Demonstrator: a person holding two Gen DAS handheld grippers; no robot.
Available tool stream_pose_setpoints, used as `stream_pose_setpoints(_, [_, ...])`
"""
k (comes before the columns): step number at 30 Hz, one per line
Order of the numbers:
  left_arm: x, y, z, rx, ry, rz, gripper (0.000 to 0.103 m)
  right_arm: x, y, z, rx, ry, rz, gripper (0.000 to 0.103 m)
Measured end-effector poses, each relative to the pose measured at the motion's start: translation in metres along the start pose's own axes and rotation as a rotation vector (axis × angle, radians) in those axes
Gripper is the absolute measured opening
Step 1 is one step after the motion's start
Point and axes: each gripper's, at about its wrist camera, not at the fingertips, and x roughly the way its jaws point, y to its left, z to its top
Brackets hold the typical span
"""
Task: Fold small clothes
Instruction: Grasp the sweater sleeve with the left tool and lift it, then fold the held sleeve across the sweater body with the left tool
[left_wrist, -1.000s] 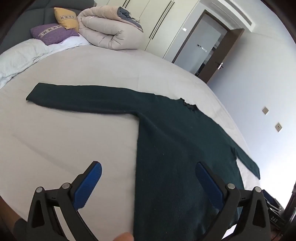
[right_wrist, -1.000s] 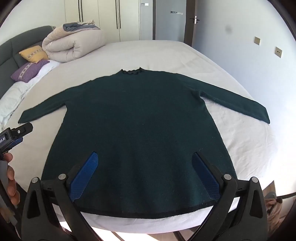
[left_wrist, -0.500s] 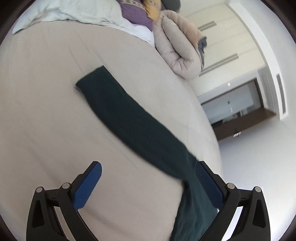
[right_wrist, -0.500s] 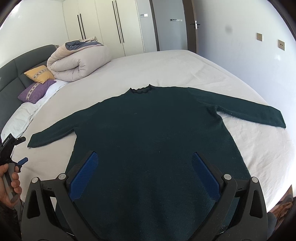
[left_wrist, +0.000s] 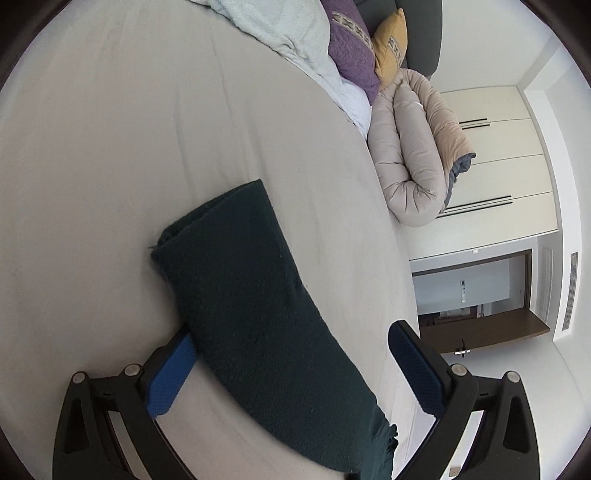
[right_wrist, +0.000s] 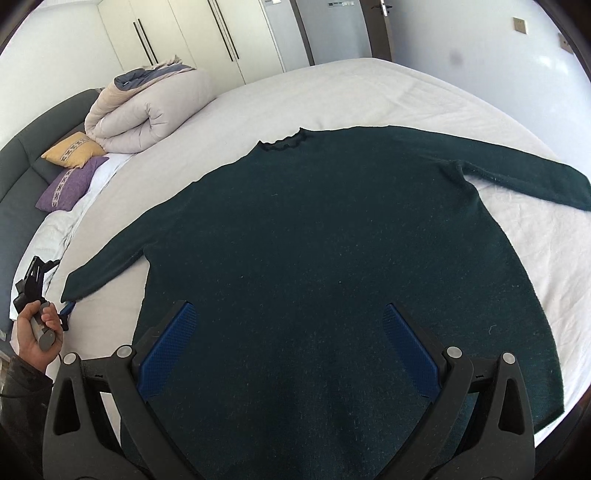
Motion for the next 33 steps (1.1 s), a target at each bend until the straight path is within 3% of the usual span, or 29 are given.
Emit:
stream_pose_setpoints(1, [0.001,0.000,0.003,0.004,-0.004,0.002,0.093,0.002,-0.001,0.000,0.008,0.005,0.004,0.103])
stream_pose_setpoints(5, [0.021,0.004,0.010,0.003,0.043,0.014,0.038,0.006,-0.003,-0.001,0.030,0.020,0.016,0.102])
stream_pose_setpoints(8, [0.021,0.004,0.005,0.027,0.042,0.040,0.011,0.008,-0.007,0.000,0.037,0.009,0.016,0.102])
stream_pose_setpoints(9, [0.020,-0.001,0.002,0.054,0.032,0.053,0.008,0.009,-0.009,0.000,0.043,0.007,0.020,0.102])
stream_pose_setpoints(12, [0.017,-0.037,-0.017,0.213,0.022,0.084,0.007,0.011,-0.022,0.002,0.077,-0.008,0.033,0.099])
stream_pose_setpoints(15, [0.025,-0.107,-0.062,0.480,0.042,0.091,0.007,0.020,-0.036,0.005,0.112,0.001,0.051,0.094])
stream_pose_setpoints(19, [0.047,-0.195,-0.173,0.897,0.091,0.085,0.008,0.034,-0.057,0.017,0.160,0.000,0.078,0.090])
stream_pose_setpoints(23, [0.080,-0.226,-0.306,1.246,0.177,0.079,0.008,0.042,-0.082,0.039,0.219,-0.034,0.121,0.090])
stream_pose_setpoints(27, [0.115,-0.207,-0.382,1.379,0.281,0.133,0.008,0.060,-0.111,0.065,0.279,-0.031,0.161,0.090])
stream_pose_setpoints(30, [0.128,-0.191,-0.397,1.411,0.317,0.183,0.010,0.086,-0.129,0.086,0.317,0.013,0.210,0.090])
stream_pose_setpoints(33, [0.124,-0.188,-0.403,1.436,0.301,0.177,0.015,0.121,-0.131,0.102,0.334,0.092,0.276,0.090])
